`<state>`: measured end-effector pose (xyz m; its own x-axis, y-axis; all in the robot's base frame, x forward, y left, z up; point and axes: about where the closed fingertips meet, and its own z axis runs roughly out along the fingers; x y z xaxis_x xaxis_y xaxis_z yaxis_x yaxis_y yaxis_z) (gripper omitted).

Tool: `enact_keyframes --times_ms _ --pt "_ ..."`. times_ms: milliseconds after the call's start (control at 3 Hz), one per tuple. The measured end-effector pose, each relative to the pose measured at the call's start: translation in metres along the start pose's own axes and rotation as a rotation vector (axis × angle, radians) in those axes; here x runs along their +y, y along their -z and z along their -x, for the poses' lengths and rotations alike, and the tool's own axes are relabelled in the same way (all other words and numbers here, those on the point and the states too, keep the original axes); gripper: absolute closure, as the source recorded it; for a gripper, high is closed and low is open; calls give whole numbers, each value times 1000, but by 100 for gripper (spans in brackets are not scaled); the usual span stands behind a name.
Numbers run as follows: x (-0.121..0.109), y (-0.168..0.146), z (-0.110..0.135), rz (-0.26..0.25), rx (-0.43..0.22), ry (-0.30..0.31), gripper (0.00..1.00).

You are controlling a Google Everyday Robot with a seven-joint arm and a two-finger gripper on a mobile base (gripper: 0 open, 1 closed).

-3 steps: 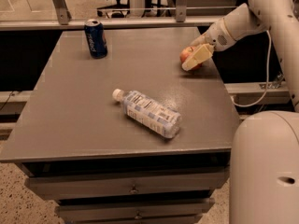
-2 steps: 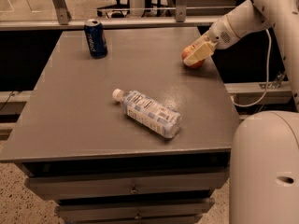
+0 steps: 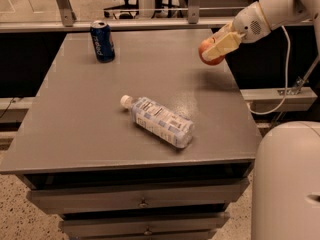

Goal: Pick apple

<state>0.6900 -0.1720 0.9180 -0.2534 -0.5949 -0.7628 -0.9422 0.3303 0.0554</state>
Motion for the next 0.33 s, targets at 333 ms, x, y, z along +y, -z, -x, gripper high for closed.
enact_keyframes --times_ms 333 --pt "0 -1 6 1 -19 4 100"
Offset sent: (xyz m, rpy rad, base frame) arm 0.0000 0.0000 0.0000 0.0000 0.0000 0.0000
